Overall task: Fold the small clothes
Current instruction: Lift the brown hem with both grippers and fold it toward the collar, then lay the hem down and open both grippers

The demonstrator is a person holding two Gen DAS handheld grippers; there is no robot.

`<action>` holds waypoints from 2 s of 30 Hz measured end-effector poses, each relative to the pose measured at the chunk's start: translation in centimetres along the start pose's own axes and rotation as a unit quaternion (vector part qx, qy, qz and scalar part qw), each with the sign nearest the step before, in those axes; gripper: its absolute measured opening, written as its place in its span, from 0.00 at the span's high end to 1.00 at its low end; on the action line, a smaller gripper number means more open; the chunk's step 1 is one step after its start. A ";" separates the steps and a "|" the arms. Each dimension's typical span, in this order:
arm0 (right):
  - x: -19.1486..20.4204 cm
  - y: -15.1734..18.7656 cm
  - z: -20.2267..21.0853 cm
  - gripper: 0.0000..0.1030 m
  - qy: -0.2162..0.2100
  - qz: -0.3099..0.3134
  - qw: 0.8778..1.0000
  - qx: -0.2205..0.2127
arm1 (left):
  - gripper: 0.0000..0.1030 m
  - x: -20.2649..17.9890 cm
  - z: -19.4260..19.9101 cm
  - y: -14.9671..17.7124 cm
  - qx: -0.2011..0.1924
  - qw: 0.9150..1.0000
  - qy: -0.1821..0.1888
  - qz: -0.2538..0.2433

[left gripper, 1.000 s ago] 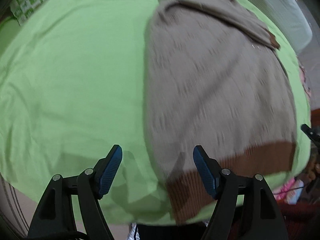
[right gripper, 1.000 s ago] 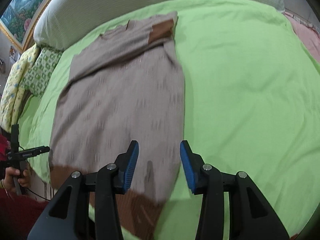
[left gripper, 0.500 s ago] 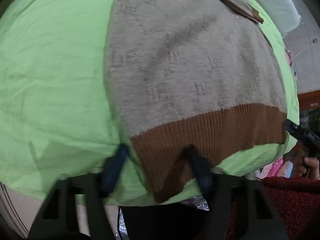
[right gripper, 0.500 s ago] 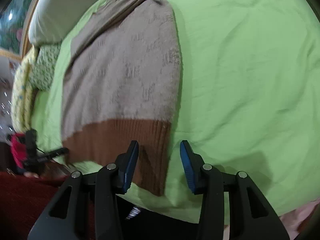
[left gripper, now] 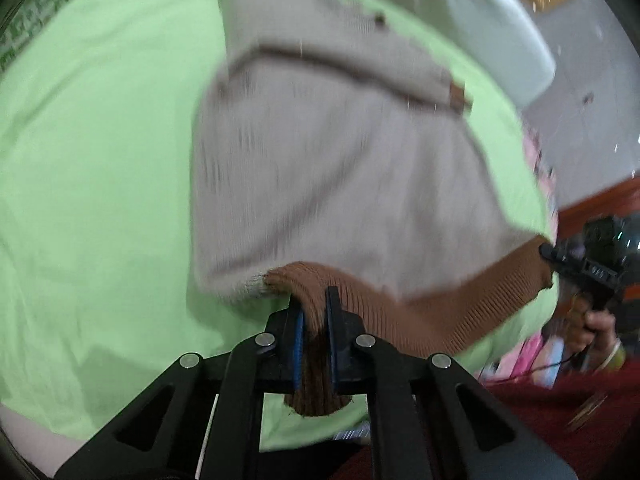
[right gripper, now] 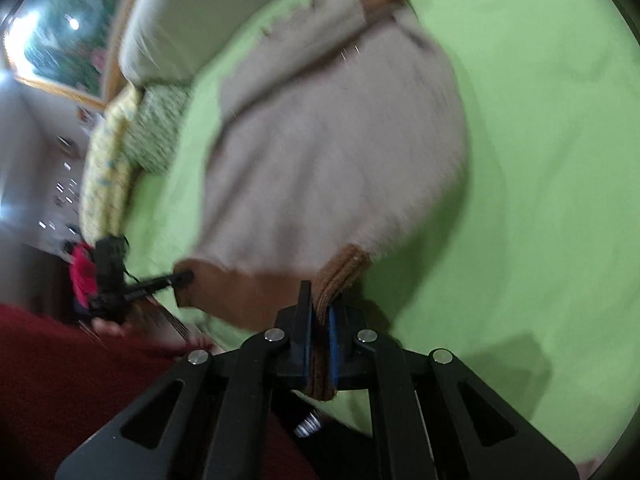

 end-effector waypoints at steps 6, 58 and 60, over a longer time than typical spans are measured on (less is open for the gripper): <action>1.1 -10.1 0.8 0.93 -0.049 0.014 0.994 -0.099 | 0.92 -0.8 2.1 -8.9 -0.093 0.995 0.022 0.009; -9.6 -22.3 -5.7 0.42 0.163 -0.066 0.972 -0.157 | 0.23 8.3 -7.3 -18.7 -0.082 0.972 -0.128 0.180; -9.7 -20.6 -6.0 0.42 0.170 -0.065 0.972 -0.146 | 0.23 8.2 -7.3 -17.2 -0.083 0.971 -0.122 0.186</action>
Point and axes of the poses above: each gripper's, at about its wrist camera, not at the fingertips, and z roughly against the way its jaws point, x to its left, y to its underside, the point moved 2 cm from there along -z, roughly the way its jaws point, and after that the axes turned 5 degrees about z, right-handed, at the moved point
